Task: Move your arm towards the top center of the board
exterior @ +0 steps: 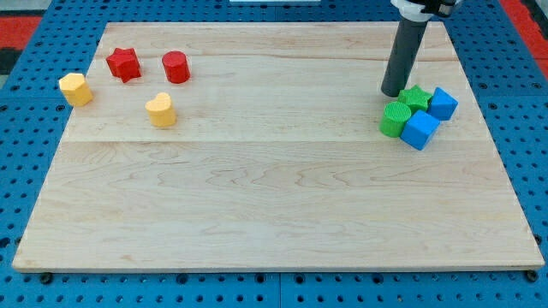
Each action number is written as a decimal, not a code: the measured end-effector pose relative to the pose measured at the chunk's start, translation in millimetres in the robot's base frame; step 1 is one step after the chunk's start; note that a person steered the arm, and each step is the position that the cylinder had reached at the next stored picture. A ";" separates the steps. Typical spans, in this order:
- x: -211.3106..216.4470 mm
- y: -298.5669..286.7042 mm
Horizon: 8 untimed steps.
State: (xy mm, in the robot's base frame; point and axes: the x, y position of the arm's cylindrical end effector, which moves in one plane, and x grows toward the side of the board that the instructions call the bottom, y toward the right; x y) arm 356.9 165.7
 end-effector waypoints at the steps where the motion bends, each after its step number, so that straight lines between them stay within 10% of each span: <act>1: -21.6 -21.0; 8: -120.8 -155.0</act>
